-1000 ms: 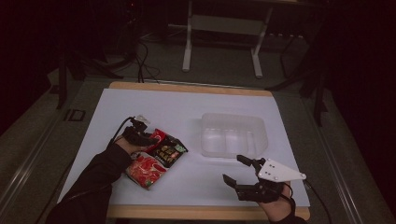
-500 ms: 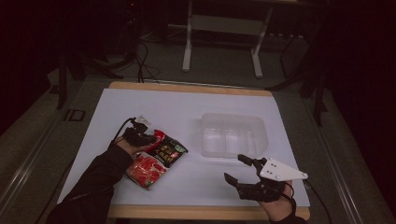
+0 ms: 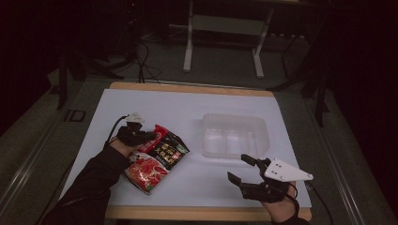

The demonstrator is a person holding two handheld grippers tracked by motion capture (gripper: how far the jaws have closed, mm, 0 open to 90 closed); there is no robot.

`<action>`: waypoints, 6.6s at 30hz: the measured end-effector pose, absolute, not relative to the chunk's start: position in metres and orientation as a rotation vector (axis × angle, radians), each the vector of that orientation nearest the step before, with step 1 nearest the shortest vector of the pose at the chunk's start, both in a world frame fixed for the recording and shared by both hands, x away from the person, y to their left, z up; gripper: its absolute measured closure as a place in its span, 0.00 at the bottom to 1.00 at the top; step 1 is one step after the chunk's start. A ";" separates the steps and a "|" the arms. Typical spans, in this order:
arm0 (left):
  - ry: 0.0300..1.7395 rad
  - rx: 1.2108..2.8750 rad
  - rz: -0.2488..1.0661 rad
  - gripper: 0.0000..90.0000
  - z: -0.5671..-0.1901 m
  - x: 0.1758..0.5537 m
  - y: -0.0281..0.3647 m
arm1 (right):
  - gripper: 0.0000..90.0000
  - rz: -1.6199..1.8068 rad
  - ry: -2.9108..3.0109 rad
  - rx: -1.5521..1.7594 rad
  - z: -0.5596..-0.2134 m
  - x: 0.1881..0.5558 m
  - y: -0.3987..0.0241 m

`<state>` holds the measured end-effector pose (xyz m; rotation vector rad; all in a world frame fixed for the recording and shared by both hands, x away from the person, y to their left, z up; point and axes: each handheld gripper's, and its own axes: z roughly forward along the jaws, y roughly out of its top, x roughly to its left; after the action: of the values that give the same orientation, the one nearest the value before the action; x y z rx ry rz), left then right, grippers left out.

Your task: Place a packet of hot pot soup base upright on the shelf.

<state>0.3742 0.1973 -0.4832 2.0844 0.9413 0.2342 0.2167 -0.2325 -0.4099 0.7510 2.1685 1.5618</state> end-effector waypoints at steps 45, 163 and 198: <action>0.623 1.607 0.384 0.98 -0.394 0.291 0.196 | 0.30 1.579 2.131 0.751 -0.394 0.222 -0.234; 0.752 1.640 0.415 0.01 -0.478 0.265 0.193 | 0.84 1.281 1.702 1.163 -0.363 0.338 -0.198; 0.736 1.652 0.387 0.01 -0.483 0.267 0.193 | 0.63 1.316 1.847 1.265 -0.406 0.350 -0.195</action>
<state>0.2666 0.1927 -0.4827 1.6519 0.7362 0.3868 0.3501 -0.1954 -0.4063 1.2647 1.8473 1.3164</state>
